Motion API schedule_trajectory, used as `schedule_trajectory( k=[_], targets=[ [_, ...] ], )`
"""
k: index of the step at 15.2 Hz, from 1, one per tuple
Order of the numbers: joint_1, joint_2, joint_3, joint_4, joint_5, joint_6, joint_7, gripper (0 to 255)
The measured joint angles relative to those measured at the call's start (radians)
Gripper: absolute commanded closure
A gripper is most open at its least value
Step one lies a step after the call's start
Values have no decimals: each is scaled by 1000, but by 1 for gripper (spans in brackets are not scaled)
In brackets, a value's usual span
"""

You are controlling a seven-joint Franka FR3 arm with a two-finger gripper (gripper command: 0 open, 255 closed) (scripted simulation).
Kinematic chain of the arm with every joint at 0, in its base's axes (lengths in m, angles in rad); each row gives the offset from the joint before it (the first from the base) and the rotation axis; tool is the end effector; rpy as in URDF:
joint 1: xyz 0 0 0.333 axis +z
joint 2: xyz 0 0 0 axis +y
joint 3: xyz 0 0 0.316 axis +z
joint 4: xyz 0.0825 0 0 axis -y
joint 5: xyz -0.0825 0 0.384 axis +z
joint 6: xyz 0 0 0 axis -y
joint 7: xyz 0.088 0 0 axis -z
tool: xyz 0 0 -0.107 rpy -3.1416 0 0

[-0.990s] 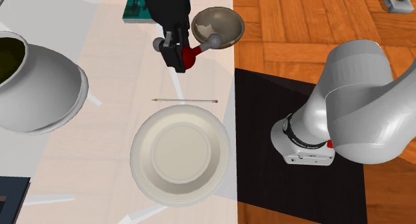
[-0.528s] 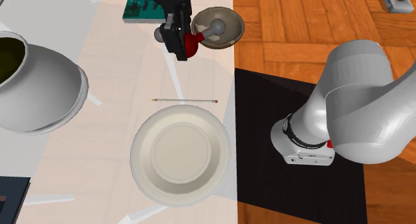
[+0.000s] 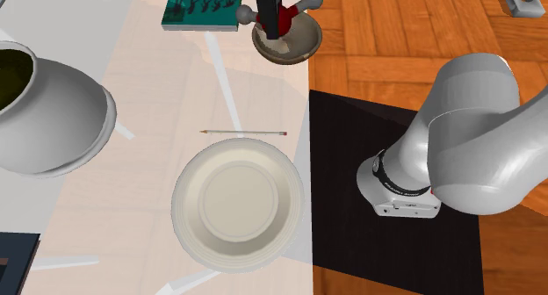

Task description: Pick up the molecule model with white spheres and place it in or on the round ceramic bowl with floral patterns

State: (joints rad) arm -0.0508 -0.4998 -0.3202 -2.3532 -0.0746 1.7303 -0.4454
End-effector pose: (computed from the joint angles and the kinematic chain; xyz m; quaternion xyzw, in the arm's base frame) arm 0.3587 -0.1578 0.4940 -0.9943 -0.0695 0.0511 0.0634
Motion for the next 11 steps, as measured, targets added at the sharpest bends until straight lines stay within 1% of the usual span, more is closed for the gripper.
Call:
schedule_trajectory(
  k=[2,3,5,11],
  targets=[
    [-14,29,-38,32,-16,-3,-49,255],
    [-30,32,-65,38,-33,-5,-84,255],
    [-41,43,-91,34,-46,10,-116,255],
    [-45,66,-110,-23,-52,89,-131,255]
  ],
)
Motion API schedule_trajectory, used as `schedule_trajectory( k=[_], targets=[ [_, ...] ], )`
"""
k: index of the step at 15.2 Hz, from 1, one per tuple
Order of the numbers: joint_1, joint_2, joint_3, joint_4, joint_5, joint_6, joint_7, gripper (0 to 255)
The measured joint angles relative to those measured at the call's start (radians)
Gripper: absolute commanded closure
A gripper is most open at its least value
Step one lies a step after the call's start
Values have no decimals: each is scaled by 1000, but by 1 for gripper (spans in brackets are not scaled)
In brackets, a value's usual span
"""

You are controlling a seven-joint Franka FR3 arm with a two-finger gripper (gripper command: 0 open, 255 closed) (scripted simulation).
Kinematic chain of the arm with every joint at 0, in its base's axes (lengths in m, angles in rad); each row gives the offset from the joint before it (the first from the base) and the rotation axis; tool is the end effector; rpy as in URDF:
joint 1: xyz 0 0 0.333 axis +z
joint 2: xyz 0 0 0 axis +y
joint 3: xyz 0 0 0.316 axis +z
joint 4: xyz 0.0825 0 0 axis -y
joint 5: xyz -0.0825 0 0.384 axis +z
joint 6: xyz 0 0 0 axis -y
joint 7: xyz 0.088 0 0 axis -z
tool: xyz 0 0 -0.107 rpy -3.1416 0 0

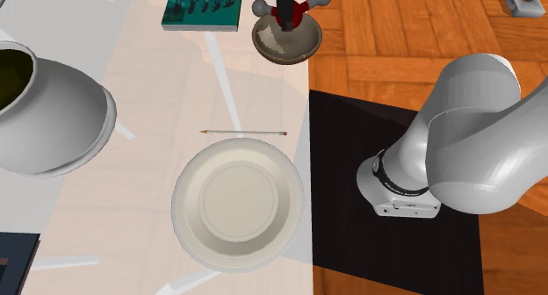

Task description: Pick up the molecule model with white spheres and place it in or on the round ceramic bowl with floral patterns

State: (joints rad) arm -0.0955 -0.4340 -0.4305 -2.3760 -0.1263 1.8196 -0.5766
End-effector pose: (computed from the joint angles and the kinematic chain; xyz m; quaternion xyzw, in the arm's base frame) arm 0.3455 -0.2214 0.4575 -0.9942 -0.0701 0.0516 0.0631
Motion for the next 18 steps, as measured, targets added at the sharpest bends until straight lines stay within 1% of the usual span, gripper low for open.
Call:
schedule_trajectory(
  k=[6,13,14,18],
  targets=[
    [0,25,-13,-58,-1,83,-7,255],
    [-1,26,-15,-64,-2,92,-8,255],
    [-1,26,-15,-63,-2,92,-8,0],
    [0,27,-15,-64,-1,91,-8,0]
  ],
)
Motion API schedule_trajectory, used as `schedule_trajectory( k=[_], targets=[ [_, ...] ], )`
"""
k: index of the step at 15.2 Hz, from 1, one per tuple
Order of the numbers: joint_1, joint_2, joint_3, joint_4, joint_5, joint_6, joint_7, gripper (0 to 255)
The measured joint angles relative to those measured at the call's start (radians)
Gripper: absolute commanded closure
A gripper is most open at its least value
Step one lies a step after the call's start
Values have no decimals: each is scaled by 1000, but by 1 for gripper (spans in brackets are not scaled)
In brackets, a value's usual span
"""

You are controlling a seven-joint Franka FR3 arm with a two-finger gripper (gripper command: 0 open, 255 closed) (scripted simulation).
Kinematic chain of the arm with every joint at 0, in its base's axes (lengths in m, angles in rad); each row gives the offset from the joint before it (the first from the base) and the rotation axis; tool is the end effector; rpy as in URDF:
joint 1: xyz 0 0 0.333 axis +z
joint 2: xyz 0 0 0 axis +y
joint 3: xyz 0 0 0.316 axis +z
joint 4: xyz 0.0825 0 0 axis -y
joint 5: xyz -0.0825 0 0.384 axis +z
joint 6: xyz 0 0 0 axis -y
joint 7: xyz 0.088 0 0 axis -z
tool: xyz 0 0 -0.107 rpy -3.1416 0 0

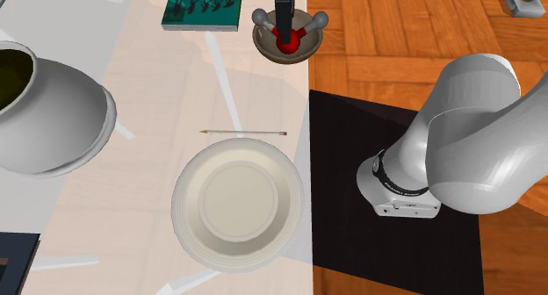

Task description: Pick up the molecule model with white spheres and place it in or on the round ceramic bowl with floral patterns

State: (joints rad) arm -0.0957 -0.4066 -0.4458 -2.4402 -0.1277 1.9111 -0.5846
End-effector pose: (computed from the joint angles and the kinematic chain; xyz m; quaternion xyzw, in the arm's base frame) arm 0.3453 -0.2215 0.4242 -0.9942 -0.0701 0.0513 0.0629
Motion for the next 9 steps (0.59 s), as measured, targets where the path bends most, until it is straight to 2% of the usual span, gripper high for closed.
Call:
schedule_trajectory(
  k=[2,6,9],
  targets=[
    [0,0,0,-1,0,1,0,0],
    [4,-3,8,95,7,-97,-2,0],
    [4,-11,13,116,8,-126,1,0]
  ],
)
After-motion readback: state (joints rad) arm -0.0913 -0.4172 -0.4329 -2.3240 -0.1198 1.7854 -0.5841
